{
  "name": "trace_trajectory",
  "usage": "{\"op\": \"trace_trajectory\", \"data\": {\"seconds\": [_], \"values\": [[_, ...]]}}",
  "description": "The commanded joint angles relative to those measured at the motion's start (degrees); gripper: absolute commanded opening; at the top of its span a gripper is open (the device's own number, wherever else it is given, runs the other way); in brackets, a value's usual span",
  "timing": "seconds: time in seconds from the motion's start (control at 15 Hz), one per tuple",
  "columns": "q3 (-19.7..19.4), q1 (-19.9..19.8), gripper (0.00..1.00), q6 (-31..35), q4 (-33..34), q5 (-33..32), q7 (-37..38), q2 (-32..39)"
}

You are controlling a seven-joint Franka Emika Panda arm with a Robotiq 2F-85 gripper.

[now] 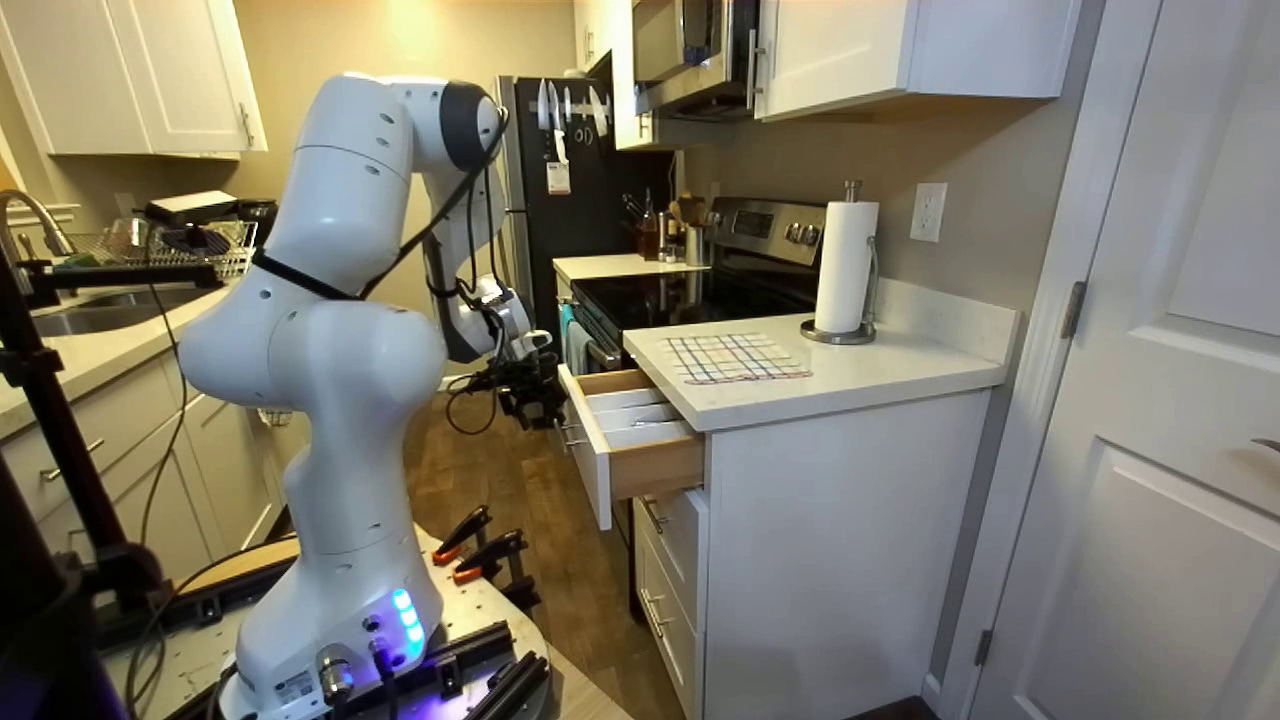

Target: Open the topmost drawer

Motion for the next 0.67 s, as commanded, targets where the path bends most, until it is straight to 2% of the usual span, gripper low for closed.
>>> {"op": "trace_trajectory", "data": {"seconds": [0.0, 0.27, 0.47, 0.6], "values": [[-0.06, 0.08, 1.00, -0.09, 0.02, 0.27, -0.24, -0.07], [-0.48, 1.03, 1.00, 0.29, -0.08, -0.94, 1.09, -0.69], [-1.11, 4.66, 1.00, -1.68, 0.57, -5.12, 3.16, -1.63], [-1.79, 8.32, 1.00, -3.27, 1.87, -11.30, 5.16, -2.39]]}}
